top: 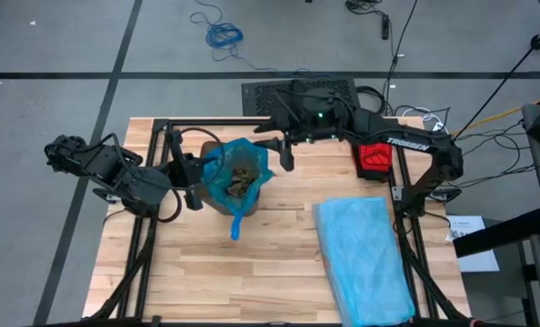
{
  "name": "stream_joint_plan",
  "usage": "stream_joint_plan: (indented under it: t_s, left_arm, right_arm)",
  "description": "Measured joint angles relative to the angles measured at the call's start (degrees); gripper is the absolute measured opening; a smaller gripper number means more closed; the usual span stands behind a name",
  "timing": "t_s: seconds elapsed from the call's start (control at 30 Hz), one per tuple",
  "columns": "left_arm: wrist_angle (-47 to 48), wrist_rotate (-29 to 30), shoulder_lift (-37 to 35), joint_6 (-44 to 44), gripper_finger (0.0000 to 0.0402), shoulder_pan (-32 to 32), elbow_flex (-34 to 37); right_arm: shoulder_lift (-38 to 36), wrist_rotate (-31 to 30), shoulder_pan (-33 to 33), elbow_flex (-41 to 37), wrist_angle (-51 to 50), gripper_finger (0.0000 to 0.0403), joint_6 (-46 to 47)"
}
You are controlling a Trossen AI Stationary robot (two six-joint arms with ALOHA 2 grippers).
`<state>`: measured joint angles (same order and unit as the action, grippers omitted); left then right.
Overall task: Place trash/remove bag and relplace
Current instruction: Remove the trash bag from the bin
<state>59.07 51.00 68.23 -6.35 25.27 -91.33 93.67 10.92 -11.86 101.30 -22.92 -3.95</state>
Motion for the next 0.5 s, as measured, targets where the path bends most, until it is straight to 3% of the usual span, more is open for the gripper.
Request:
stream_joint_plan:
  t_s: [0.1,0.3,0.5]
  left_arm:
    - [0.0,-0.17,0.0,-0.02,0.0,0.01,0.0]
    - [0.0,-0.25,0.0,-0.07,0.0,0.01,0.0]
    - [0.0,-0.26,0.0,-0.07,0.0,0.01,0.0]
  right_arm:
    - [1.19,5.0,-1.45,0.0,1.2,0.0143,5.12]
    - [2.82,5.9,-2.34,0.0,2.14,0.0122,6.95]
    - [2.8,5.95,-2.3,0.0,3.05,0.0018,6.07]
